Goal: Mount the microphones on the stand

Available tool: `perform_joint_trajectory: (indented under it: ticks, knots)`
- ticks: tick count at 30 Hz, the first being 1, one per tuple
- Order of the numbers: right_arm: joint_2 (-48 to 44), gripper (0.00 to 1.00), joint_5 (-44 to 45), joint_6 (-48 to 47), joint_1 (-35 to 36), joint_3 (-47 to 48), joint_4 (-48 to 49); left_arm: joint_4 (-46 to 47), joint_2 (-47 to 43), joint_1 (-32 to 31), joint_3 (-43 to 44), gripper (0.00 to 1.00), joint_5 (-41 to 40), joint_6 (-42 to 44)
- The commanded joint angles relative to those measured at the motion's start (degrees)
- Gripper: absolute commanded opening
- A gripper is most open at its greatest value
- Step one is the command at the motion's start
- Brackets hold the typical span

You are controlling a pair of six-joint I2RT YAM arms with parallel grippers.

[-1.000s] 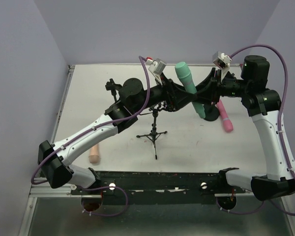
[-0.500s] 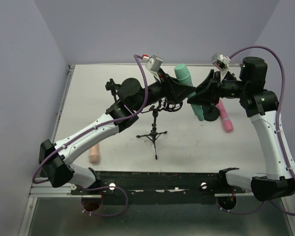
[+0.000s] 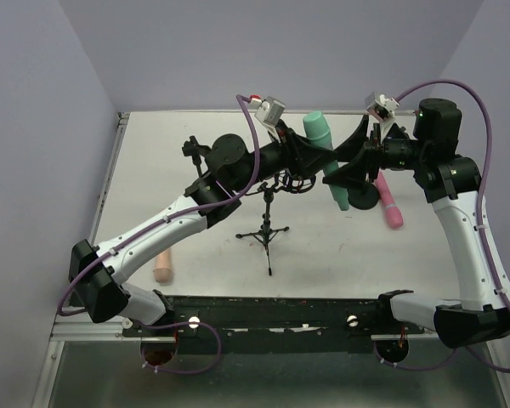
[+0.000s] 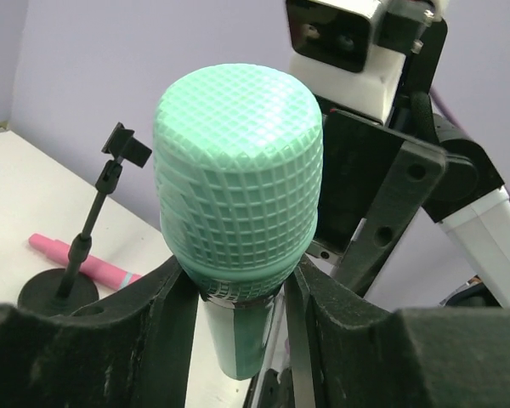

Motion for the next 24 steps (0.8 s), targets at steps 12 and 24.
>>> perform_joint_trajectory:
  ticks: [12, 24]
  knots:
    - [-10.4, 1.00, 12.4, -8.6, -8.8, -13.8, 2.6, -27.2, -10.2, 1.9, 14.8, 0.00, -4.4, 24.9]
    - [-17.4, 1.00, 13.3, -6.5, -11.2, -39.5, 21.5, -38.8, 0.9, 1.8, 30.0, 0.00, -8.3, 34.1]
